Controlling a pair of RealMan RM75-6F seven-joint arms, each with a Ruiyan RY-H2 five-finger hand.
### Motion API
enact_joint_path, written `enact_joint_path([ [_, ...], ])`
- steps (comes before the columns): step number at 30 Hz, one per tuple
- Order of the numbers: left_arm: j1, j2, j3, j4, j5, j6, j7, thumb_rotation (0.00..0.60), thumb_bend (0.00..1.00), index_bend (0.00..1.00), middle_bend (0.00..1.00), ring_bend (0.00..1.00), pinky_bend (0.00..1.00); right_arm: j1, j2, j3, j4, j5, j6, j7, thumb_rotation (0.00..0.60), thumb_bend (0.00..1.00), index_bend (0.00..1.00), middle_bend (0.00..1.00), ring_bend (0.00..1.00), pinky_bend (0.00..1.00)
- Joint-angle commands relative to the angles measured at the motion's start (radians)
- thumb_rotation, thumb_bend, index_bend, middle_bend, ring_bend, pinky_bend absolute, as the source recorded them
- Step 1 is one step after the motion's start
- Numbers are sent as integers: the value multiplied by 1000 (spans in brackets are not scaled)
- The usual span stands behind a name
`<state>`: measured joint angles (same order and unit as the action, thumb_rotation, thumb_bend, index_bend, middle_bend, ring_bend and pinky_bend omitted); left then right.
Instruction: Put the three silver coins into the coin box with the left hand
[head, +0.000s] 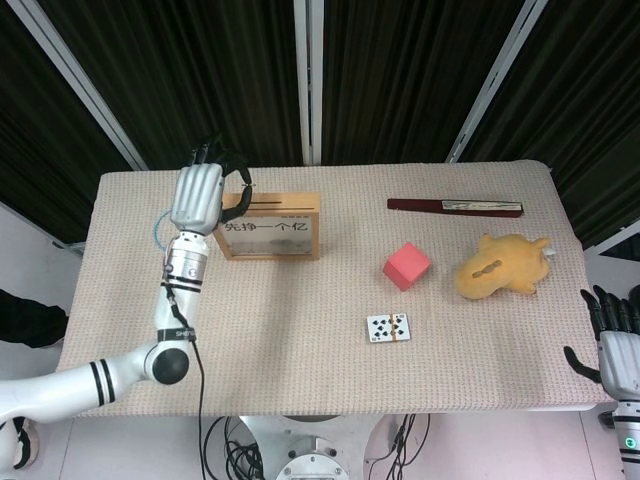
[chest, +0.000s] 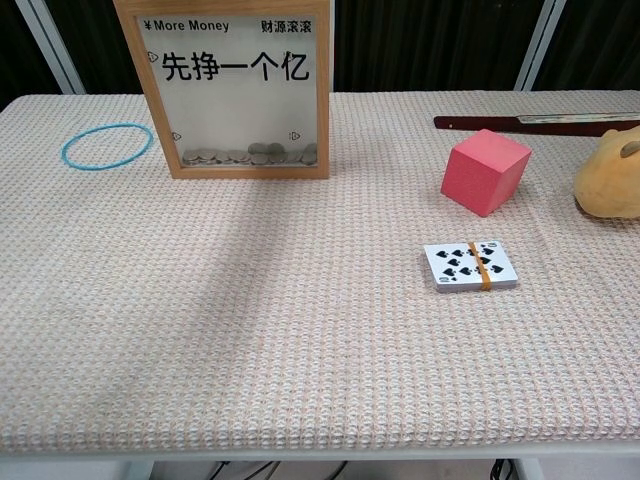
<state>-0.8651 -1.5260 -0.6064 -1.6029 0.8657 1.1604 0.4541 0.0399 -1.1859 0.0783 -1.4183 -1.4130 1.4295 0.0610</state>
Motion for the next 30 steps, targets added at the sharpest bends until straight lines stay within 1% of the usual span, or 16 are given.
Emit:
enact_joint_path([
  [1, -25, -4, 11, 11, -82, -30, 26, 600, 485, 658, 316, 60, 87, 2, -3, 0, 6, 3, -6, 3, 600, 223, 0, 0, 0, 0],
  [6, -40, 36, 27, -27, -188, -70, 57, 600, 486, 662, 316, 60, 77, 1, -7, -1, 17, 9, -12, 7, 600, 224, 0, 0, 0, 0],
  [10, -54, 51, 30, -37, -253, -79, 55, 600, 486, 663, 316, 60, 75, 0, -8, -1, 19, 7, -9, 10, 600, 223, 0, 0, 0, 0],
  [16, -65, 54, 45, -9, -281, -89, 12, 600, 486, 663, 316, 60, 74, 1, -9, -1, 21, 11, -15, 7, 600, 223, 0, 0, 0, 0],
  [30, -107, 35, 76, 36, -288, -79, -32, 600, 487, 666, 318, 60, 74, 1, -8, 0, 18, 16, -16, -2, 600, 224, 0, 0, 0, 0],
])
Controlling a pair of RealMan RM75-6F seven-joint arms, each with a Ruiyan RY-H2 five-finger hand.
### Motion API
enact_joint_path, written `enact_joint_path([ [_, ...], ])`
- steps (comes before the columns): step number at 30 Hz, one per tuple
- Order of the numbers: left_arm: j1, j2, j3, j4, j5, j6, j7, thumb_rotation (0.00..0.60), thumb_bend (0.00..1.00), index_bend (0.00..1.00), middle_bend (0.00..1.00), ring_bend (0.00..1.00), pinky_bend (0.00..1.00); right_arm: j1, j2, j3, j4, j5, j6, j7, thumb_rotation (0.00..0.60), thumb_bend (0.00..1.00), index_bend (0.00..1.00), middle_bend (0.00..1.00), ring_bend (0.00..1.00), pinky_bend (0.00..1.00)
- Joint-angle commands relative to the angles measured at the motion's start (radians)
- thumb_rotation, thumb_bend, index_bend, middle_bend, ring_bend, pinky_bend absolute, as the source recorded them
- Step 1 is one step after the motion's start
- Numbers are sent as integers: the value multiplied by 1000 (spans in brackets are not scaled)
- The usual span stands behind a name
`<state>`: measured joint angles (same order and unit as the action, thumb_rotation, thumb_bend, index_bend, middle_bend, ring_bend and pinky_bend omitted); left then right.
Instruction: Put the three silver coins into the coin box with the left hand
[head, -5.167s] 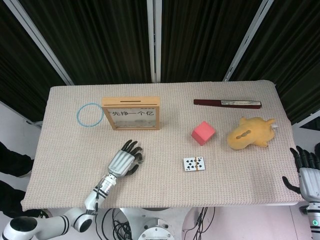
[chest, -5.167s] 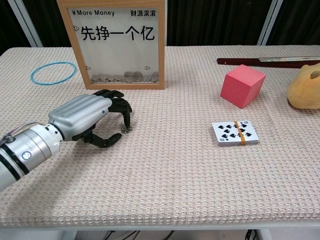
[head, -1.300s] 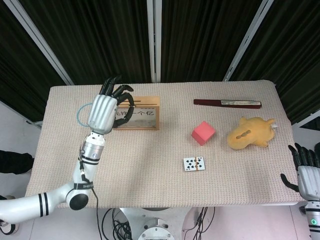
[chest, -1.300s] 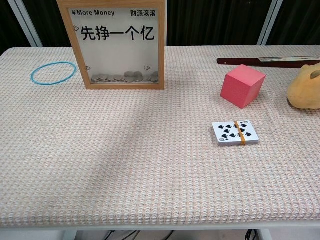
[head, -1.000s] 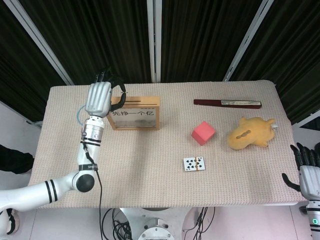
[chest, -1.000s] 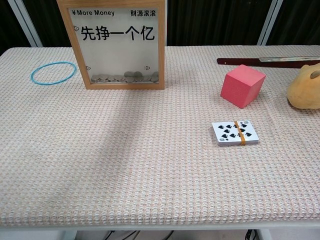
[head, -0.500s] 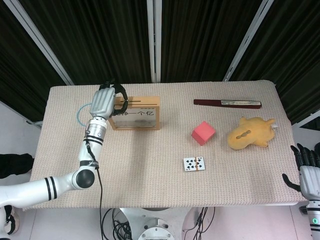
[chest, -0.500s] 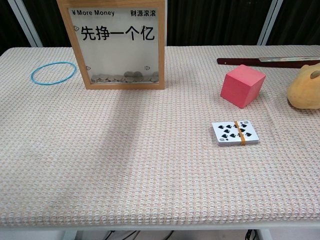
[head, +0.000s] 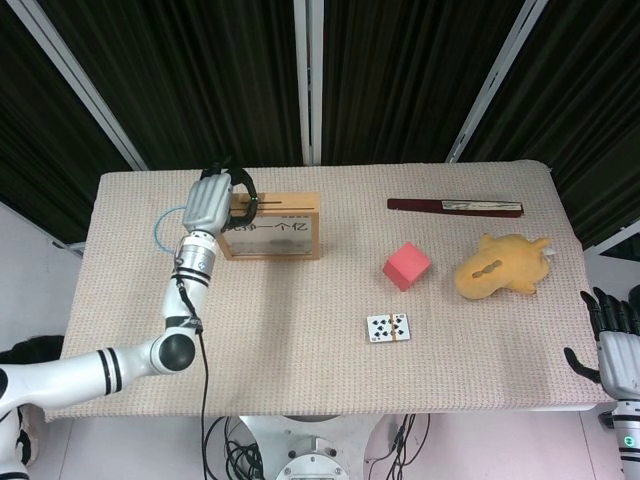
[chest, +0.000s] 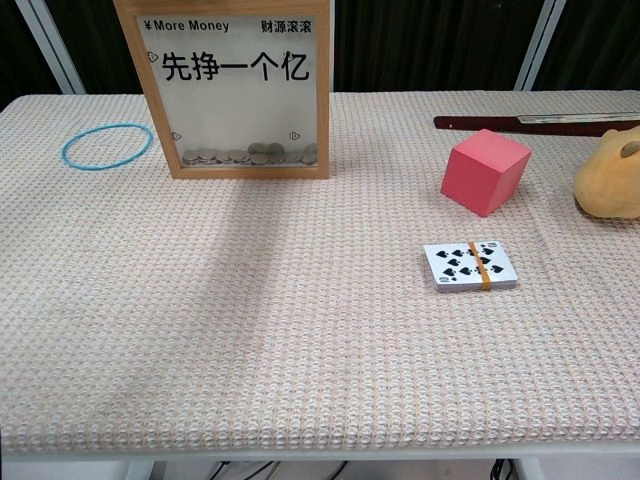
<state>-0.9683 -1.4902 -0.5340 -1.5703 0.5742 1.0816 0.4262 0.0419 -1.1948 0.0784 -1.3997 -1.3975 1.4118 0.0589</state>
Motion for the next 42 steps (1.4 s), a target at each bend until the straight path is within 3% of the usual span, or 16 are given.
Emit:
enact_joint_path([
  [1, -5, 0, 6, 5, 5, 0, -6, 600, 487, 666, 318, 60, 74, -2, 2, 1, 0, 1, 2, 0, 600, 223, 0, 0, 0, 0],
  [14, -12, 12, 33, 30, -17, -22, -32, 600, 487, 660, 318, 60, 74, -4, 3, 1, 6, 2, 3, 6, 600, 224, 0, 0, 0, 0],
  [17, -13, 19, 41, 21, -1, -25, -37, 600, 482, 575, 317, 60, 74, -4, 2, 1, 8, 4, 2, 7, 600, 223, 0, 0, 0, 0],
  [23, -11, 33, 60, 7, 32, -25, -48, 600, 392, 261, 303, 60, 78, -5, 4, 0, 3, 3, 2, 2, 600, 223, 0, 0, 0, 0],
  [28, 4, 45, 68, -12, 51, -8, -71, 600, 357, 181, 286, 60, 91, -10, 4, 0, -2, -3, 16, 2, 600, 223, 0, 0, 0, 0],
  [31, 31, 64, 76, -64, 117, 26, -103, 600, 335, 161, 268, 60, 97, -13, 3, -2, -6, -10, 26, 2, 600, 223, 0, 0, 0, 0],
  [35, 123, 124, 156, -199, 377, 120, -175, 600, 300, 191, 245, 60, 109, -15, 4, -3, -13, -21, 38, -2, 600, 223, 0, 0, 0, 0],
  [39, 270, 220, 325, -308, 704, 288, -171, 600, 286, 262, 243, 60, 116, -11, 8, -4, -26, -37, 46, -16, 600, 223, 0, 0, 0, 0],
  [42, 376, 302, 455, -322, 873, 370, -165, 600, 279, 278, 230, 60, 130, -6, 10, -8, -42, -54, 50, -28, 600, 222, 0, 0, 0, 0],
])
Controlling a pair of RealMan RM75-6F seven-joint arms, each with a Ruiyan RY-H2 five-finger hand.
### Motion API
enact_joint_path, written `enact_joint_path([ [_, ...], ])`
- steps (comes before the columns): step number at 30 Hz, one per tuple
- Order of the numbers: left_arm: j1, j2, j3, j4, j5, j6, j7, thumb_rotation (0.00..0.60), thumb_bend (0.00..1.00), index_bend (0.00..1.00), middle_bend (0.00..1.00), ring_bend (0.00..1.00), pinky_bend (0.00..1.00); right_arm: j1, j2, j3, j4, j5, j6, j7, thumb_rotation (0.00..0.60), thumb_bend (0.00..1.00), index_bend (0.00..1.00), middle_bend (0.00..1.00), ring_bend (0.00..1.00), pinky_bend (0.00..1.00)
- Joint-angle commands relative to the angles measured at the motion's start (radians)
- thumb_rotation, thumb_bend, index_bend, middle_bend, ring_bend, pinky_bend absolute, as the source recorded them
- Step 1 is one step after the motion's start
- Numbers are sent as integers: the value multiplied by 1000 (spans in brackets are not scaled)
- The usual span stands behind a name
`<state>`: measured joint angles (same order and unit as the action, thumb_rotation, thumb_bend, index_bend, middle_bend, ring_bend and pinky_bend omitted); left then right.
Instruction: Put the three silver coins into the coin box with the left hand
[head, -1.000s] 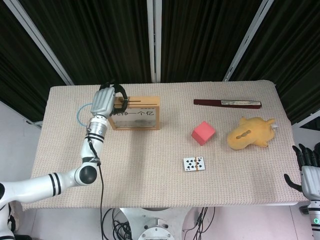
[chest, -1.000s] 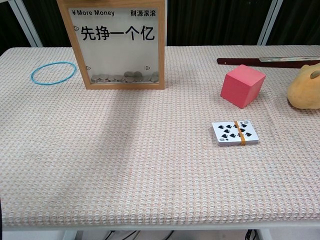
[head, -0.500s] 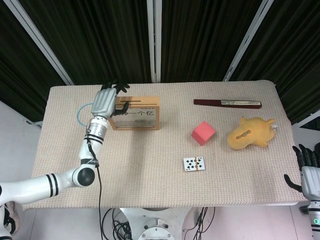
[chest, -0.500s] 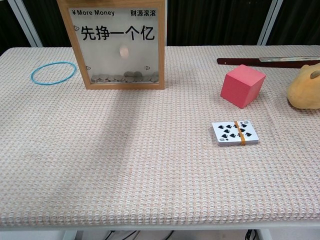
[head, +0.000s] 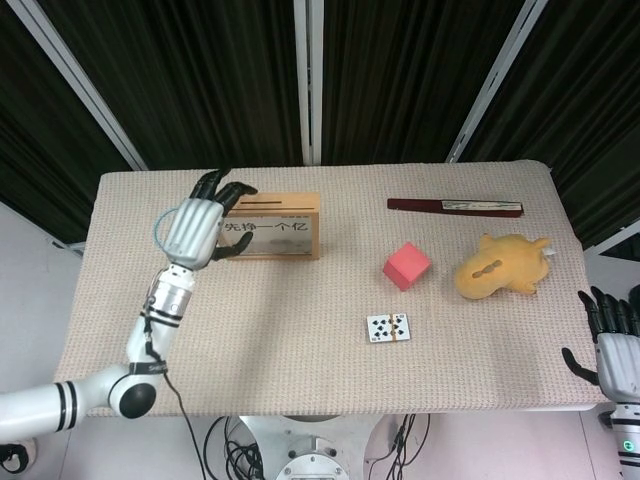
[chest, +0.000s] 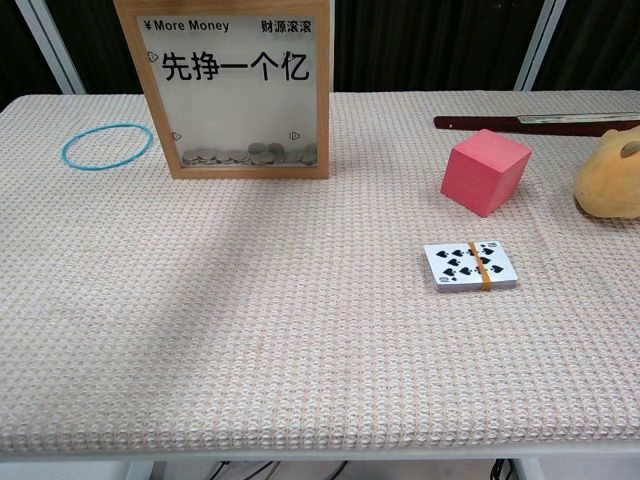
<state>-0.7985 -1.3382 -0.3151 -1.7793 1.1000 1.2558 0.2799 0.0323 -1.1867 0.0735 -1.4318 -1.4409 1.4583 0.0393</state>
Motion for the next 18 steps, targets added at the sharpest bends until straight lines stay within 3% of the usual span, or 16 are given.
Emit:
enact_joint_path([
  [1, 239, 168, 270, -101, 385, 223, -7, 600, 262, 272, 219, 54, 128, 5, 3, -5, -15, -16, 4, -12, 600, 223, 0, 0, 0, 0],
  [3, 311, 197, 343, -43, 461, 282, 26, 600, 193, 235, 181, 25, 91, 8, 6, -10, -31, -29, 4, -27, 600, 221, 0, 0, 0, 0],
  [7, 432, 196, 418, 95, 512, 377, 51, 600, 126, 154, 118, 0, 35, 13, 18, -20, -69, -45, 0, -65, 600, 216, 0, 0, 0, 0],
  [13, 558, 145, 436, 239, 479, 448, -19, 600, 137, 133, 93, 0, 29, 33, 55, -45, -169, -93, -24, -158, 600, 217, 0, 0, 0, 0],
  [18, 604, 134, 424, 257, 450, 443, -69, 600, 198, 133, 75, 0, 22, 56, 45, -45, -212, -141, -20, -212, 600, 217, 0, 0, 0, 0],
])
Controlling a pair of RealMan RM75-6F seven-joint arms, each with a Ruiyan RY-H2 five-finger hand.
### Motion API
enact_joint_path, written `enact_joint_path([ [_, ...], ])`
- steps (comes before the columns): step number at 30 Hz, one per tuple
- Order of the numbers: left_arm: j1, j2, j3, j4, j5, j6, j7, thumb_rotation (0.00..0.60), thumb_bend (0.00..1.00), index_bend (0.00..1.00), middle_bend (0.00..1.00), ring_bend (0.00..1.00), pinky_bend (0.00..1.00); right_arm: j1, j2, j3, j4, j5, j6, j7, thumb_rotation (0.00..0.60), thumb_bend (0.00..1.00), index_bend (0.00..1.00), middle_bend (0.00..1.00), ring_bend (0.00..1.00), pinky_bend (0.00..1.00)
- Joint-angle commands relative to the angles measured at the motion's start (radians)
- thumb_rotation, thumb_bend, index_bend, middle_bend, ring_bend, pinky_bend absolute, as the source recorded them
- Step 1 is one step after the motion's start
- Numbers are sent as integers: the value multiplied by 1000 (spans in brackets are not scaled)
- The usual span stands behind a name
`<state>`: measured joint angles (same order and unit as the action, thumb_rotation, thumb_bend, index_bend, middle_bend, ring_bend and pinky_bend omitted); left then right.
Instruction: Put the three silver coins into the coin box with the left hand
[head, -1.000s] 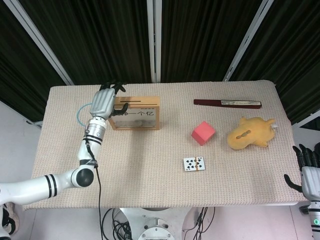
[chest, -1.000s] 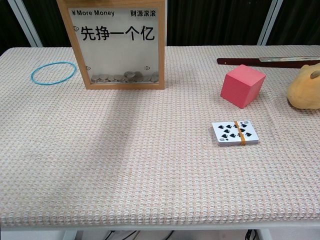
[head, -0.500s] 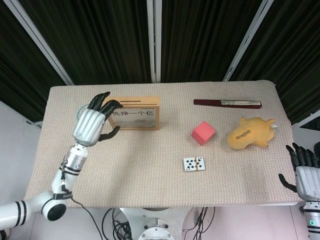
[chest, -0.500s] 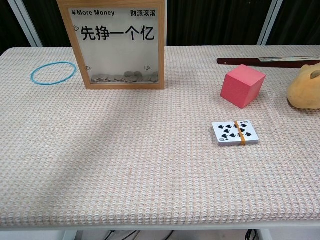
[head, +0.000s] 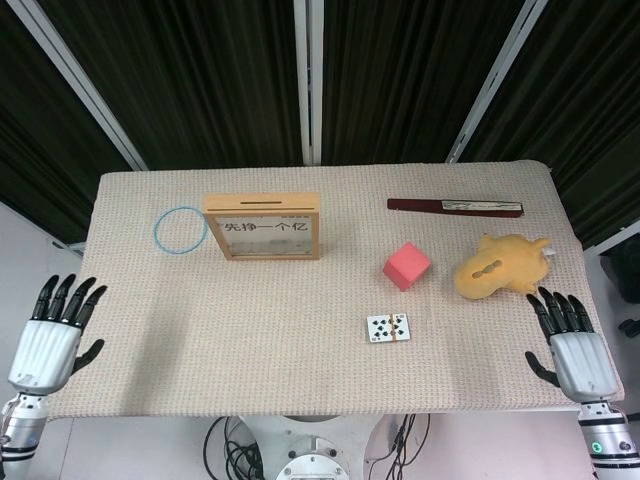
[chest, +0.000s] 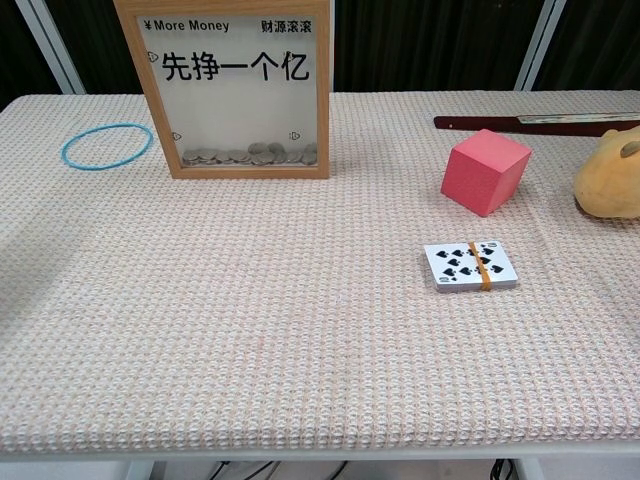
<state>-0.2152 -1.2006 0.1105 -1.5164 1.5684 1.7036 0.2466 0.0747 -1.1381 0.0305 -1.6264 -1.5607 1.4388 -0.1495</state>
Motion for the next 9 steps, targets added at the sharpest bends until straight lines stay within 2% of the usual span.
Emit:
enact_joint_path([
  [1, 24, 0, -4, -10, -20, -9, -43, 600, 201, 133, 69, 0, 20, 17, -6, -1, -20, -24, -1, -30, 600, 217, 0, 0, 0, 0],
  [9, 33, 39, -15, -37, -32, -84, -78, 600, 207, 134, 66, 0, 15, 17, -10, 3, -3, -39, 27, -32, 600, 218, 0, 0, 0, 0],
])
